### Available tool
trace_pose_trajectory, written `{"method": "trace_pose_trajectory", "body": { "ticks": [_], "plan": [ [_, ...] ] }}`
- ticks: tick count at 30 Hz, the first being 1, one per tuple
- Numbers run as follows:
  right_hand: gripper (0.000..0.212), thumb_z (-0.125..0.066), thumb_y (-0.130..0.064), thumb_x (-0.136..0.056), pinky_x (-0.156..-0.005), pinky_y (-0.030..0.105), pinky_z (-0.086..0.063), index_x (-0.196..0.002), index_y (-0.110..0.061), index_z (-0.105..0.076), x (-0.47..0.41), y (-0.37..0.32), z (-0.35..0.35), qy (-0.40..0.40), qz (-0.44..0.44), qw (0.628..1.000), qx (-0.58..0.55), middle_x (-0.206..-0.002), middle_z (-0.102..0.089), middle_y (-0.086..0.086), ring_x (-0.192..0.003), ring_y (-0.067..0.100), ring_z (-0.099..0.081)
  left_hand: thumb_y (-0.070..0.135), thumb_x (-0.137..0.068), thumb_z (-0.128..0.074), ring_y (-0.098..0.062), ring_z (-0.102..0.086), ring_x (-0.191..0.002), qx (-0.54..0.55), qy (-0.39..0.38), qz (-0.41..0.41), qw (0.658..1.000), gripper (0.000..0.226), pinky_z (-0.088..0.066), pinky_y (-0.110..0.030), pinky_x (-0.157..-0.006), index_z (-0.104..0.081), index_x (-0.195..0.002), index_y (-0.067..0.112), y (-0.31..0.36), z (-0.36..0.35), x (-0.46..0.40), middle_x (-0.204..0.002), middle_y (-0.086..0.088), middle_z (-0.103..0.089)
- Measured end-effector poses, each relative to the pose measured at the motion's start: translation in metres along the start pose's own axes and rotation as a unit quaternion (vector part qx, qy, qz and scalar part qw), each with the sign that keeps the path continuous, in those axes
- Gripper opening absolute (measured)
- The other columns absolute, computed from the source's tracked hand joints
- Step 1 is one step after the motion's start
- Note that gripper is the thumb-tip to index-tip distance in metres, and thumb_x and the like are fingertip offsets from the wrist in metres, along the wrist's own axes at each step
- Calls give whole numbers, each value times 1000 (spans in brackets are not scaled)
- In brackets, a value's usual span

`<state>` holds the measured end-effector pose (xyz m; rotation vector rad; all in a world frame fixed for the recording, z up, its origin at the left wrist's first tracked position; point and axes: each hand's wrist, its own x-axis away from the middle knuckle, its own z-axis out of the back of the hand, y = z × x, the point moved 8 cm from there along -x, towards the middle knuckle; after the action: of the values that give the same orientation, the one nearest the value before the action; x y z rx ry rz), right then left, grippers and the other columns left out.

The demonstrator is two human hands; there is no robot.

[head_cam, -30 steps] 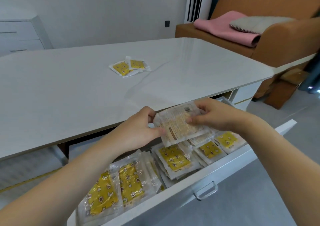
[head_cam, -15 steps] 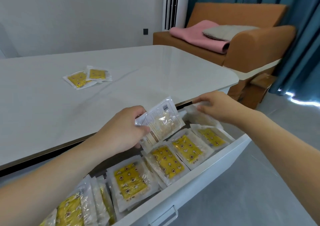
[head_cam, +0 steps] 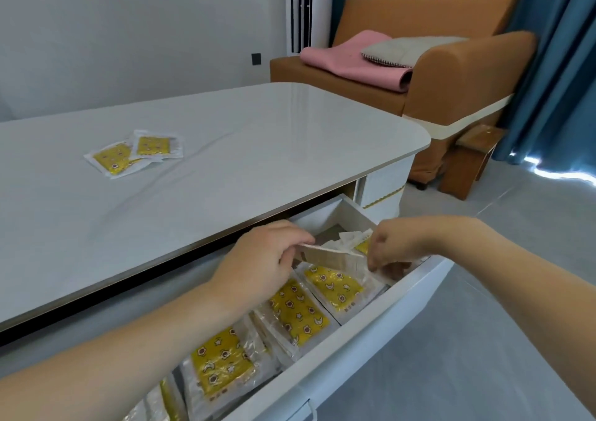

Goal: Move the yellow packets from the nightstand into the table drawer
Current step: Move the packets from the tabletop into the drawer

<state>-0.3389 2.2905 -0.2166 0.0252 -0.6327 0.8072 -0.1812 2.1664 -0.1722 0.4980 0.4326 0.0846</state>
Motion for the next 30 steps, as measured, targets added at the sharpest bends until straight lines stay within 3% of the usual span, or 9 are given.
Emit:
{"method": "trace_pose_trajectory", "body": {
  "ticks": [2,6,10,13,16,19,23,26,30],
  "plan": [
    [17,-59,-27,-95,-79,31,-56,-98,-16,-72,1,5,17,49,4,997,-52,-92,-73,3,-81,19,-68,3,-89,-50,-2,-60,-100,-9,3,-56,998,37,-46,-15,-88,-73,-112,20,1,-14,-4,-109,10,-69],
    [24,-47,-18,-96,-87,29,-47,-111,-22,-66,0,16,40,181,-5,983,-32,-112,-63,-3,-100,16,-58,-8,-75,-52,-21,-56,-122,-64,-97,-158,981,52,-45,-38,-106,-74,-114,19,1,-57,-11,-125,1,-67],
    [33,-43,-15,-97,-93,29,-44,-124,-23,-59,-4,1,36,206,23,978,-22,-129,-57,-1,-114,17,-53,-10,-83,-48,-11,-32,-143,-72,-229,-121,963,61,-30,-35,-116,-65,-130,26,-11,-83,-12,-145,12,-51],
    [35,-41,-12,-96,-94,32,-46,-125,-22,-59,-3,-15,45,248,52,966,-43,-129,-58,0,-114,18,-54,-5,-80,-49,-10,-25,-145,-106,-249,-124,955,65,-27,-33,-117,-58,-135,28,-3,-76,-12,-152,12,-41],
    [33,-43,-13,-96,-89,27,-47,-120,-21,-63,0,-37,63,313,100,942,-67,-120,-63,-1,-105,15,-57,8,-76,-40,-14,-41,-134,-91,-161,-159,970,57,-37,-31,-110,-66,-125,21,22,-25,-14,-143,4,-52],
    [26,-47,-15,-97,-80,20,-39,-117,-19,-64,5,-72,81,369,159,913,-71,-109,-62,-7,-93,8,-54,14,-76,-30,-12,-46,-124,-59,-44,-136,988,54,-38,-27,-103,-70,-112,19,13,47,-17,-130,3,-60],
    [25,-51,-17,-97,-83,19,-42,-119,-18,-62,-7,-139,94,401,232,879,-112,-111,-60,-5,-96,10,-56,4,-81,-38,-18,-47,-124,-68,101,18,992,45,-36,-30,-104,-63,-117,15,-67,127,-30,-128,3,-55],
    [31,-50,-22,-98,-91,21,-39,-129,-16,-56,-39,-199,93,378,260,880,-127,-122,-56,-1,-108,11,-52,3,-89,-48,-26,-41,-128,-85,163,166,969,40,-29,-27,-102,-55,-128,10,-147,161,-23,-136,-6,-48],
    [45,-48,-33,-99,-109,37,-34,-140,-16,-45,-104,-257,86,331,220,902,-169,-142,-46,6,-130,25,-42,35,-89,-41,-35,-27,-138,-161,154,283,933,56,-20,-41,-115,-45,-138,8,-251,179,-1,-146,-13,-38]
  ]
}}
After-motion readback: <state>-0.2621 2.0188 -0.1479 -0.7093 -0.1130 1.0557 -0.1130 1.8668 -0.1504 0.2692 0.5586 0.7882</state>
